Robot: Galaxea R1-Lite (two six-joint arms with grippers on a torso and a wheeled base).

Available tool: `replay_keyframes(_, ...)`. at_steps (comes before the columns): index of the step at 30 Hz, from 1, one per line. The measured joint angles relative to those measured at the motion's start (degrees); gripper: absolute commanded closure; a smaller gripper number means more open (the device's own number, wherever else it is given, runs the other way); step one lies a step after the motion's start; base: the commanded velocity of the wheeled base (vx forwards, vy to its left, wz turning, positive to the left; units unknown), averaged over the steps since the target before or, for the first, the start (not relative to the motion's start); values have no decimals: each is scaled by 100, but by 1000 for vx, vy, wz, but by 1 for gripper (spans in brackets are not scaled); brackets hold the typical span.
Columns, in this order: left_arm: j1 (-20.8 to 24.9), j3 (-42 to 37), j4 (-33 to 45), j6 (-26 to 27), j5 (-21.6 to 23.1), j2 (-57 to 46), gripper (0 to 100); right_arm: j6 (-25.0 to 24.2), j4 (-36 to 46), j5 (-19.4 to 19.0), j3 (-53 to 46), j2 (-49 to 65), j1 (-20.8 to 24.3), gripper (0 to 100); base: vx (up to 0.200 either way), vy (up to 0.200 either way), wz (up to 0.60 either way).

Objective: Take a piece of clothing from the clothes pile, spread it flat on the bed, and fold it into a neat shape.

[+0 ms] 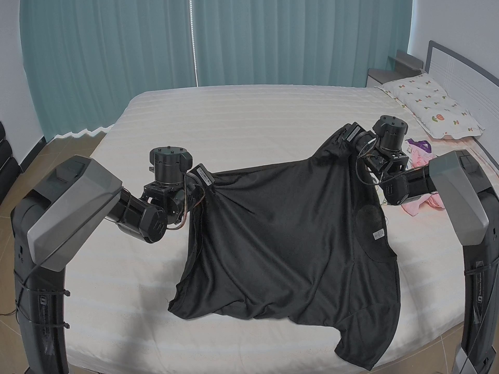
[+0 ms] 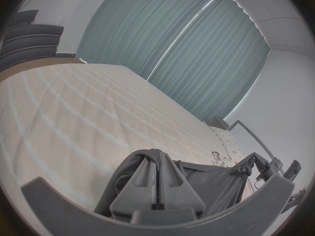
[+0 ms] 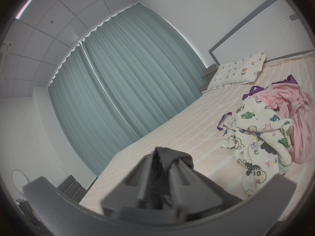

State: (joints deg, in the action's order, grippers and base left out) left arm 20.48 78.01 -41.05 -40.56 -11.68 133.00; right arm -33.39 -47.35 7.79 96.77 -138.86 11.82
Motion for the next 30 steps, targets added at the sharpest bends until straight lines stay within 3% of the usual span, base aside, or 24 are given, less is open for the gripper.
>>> replay_keyframes(1, -9, 62, 0, -16, 2, 93, 0, 0, 0, 20, 23, -67, 5, 0, 0, 0, 0)
replay_keyframes(11, -117, 402, -37, -127, -219, 680, 0, 20, 216, 261, 223, -651, -96, 0, 0, 0, 0)
replay_keyframes(22, -664, 967, 191, -178, -271, 691, 0, -13, 663, 358, 277, -692, -304, 0, 0, 0, 0)
replay_keyframes(30, -855, 1192, 681, -477, -246, 612, 0, -503, 769, 446, 417, -601, -354, 0, 0, 0, 0)
